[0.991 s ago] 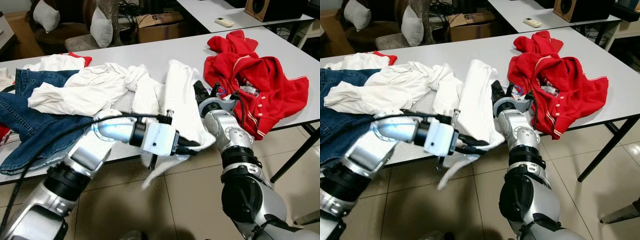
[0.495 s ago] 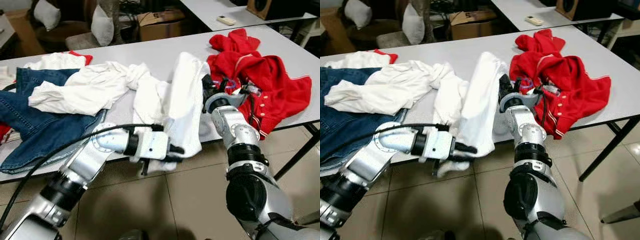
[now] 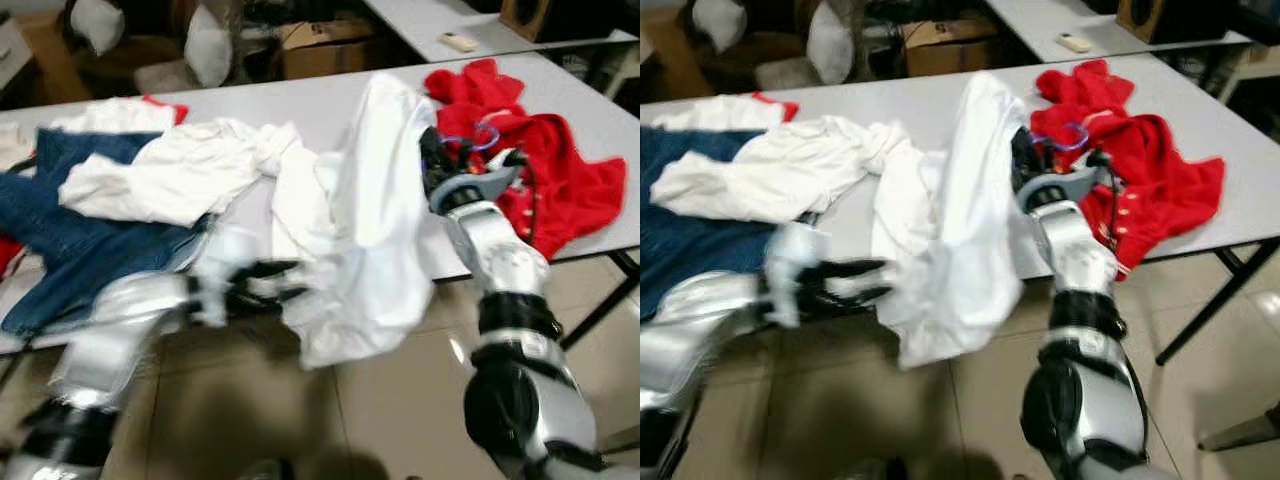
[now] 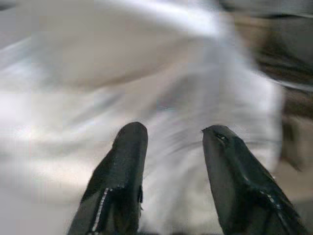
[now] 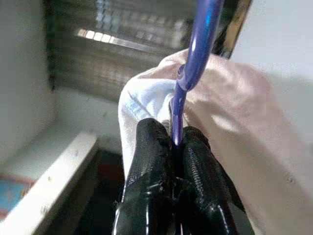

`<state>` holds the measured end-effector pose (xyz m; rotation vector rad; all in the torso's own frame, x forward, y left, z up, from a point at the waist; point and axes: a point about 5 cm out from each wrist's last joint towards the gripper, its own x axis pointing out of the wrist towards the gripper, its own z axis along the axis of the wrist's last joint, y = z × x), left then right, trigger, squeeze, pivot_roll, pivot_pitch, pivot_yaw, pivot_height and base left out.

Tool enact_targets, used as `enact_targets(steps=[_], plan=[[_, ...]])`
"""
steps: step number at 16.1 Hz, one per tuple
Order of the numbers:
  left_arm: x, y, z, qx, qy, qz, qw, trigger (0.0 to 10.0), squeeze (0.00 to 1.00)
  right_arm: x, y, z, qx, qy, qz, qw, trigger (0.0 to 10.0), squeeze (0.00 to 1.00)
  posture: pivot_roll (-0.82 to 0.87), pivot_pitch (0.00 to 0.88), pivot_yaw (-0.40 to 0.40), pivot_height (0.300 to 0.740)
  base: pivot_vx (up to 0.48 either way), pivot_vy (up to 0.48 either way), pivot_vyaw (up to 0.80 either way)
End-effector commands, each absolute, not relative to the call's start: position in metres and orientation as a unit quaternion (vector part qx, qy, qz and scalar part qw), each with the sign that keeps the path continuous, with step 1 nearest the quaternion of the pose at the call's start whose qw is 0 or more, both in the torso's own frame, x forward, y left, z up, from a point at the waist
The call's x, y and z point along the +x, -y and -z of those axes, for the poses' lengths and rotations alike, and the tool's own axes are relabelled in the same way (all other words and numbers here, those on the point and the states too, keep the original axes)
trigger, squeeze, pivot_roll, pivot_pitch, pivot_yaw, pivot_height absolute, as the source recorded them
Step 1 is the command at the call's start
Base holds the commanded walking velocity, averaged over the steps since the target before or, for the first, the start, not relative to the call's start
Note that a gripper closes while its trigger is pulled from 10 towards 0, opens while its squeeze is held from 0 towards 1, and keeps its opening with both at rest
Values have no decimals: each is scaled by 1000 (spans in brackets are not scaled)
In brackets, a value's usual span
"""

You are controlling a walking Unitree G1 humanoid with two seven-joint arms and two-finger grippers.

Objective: Hang hanger

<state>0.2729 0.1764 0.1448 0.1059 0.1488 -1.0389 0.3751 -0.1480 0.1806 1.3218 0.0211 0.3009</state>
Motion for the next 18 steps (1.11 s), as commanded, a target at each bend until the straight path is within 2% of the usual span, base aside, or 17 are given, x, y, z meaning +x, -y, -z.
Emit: enact_targets(steps=[1, 3, 4, 6, 7, 8, 9, 10, 11, 18], plan=[[274, -187, -146, 28, -68, 455, 887, 10000, 1000, 370, 138, -187, 598, -17, -178, 781, 10000, 0, -29, 0, 51, 740, 0, 0, 800], [273, -195, -152, -32, -54, 379, 923, 10000, 1000, 351, 140, -188, 598, -16, -204, 775, 10000, 0, -34, 0, 49, 740, 0, 0, 800], [273, -195, -153, -39, -53, 372, 926, 10000, 1000, 348, 141, -189, 596, -14, -206, 776, 10000, 0, -36, 0, 48, 740, 0, 0, 800], [269, -190, -159, -85, -45, 339, 936, 10000, 1000, 323, 142, -189, 587, -30, -240, 773, 10000, 0, -41, 0, 44, 740, 0, 0, 800], [266, -182, -156, -69, -48, 335, 938, 10000, 906, 306, 139, -191, 560, -35, -268, 783, 10000, 0, -44, 0, 39, 740, 0, 0, 800], [264, -181, -154, -62, -53, 334, 939, 10000, 906, 302, 139, -191, 553, -37, -273, 787, 10000, 0, -46, 0, 38, 740, 0, 0, 800], [260, -175, -149, -29, -64, 342, 937, 10000, 494, 291, 139, -193, 540, -33, -281, 792, 10000, 0, -49, 0, 35, 740, 0, 0, 800], [259, -171, -148, -20, -67, 341, 937, 10000, 267, 285, 139, -194, 538, -32, -282, 794, 10000, 0, -50, 0, 32, 740, 0, 0, 800], [258, -169, -149, -21, -65, 333, 940, 10000, 200, 281, 141, -195, 533, -32, -281, 798, 10000, 0, -52, 0, 29, 740, 0, 0, 800], [255, -164, -154, -21, -71, 317, 946, 10000, 161, 253, 139, -190, 509, -60, -279, 812, 10000, 0, -57, 0, 15, 740, 0, 0, 800]])
